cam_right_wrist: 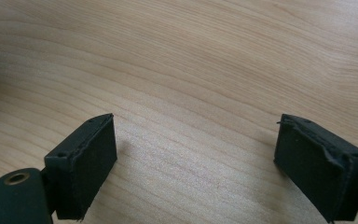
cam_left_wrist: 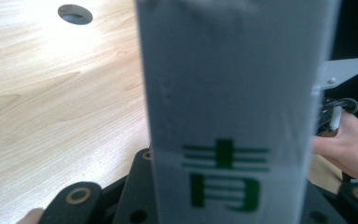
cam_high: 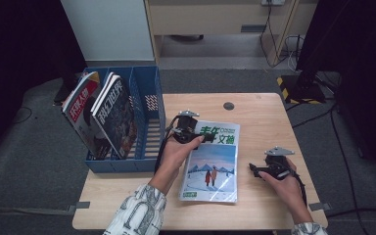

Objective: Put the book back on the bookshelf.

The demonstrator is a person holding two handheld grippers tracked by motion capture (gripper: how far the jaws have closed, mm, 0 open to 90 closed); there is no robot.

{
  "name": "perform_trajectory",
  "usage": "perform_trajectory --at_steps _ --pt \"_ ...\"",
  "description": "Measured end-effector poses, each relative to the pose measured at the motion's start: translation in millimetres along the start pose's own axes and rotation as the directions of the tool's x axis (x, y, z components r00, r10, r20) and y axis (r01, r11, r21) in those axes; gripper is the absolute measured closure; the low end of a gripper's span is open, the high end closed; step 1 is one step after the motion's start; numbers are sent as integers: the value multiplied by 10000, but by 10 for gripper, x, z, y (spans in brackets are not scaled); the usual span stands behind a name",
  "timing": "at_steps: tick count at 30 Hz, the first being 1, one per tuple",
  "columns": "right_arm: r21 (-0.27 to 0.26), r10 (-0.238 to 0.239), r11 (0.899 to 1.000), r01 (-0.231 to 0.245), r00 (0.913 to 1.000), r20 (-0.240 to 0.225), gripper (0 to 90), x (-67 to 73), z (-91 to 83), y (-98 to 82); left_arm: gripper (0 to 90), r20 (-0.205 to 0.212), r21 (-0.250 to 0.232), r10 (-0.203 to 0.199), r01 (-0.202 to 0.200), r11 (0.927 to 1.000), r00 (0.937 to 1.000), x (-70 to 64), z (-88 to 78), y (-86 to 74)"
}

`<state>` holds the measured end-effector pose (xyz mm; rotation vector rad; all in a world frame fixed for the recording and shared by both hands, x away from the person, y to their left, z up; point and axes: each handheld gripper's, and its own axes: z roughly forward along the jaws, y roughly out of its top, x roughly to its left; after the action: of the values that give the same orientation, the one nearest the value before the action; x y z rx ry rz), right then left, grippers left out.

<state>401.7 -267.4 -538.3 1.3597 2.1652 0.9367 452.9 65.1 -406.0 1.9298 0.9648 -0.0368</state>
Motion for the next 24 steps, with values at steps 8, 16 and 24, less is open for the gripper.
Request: perform_trajectory --at_steps 8,16,24 --pt "2 46 10000 -46 10000 11 126 1 1 1 734 -16 -287 391 -391 9988 9992 -89 -174 155" --pt "6 47 10000 -47 10000 36 120 0 3 3 734 -24 -723 467 -468 9963 9989 -147 -346 294" --pt "16 45 10000 -45 10000 23 119 -1 3 4 734 -255 -1003 406 -429 9940 9989 -133 -454 371"
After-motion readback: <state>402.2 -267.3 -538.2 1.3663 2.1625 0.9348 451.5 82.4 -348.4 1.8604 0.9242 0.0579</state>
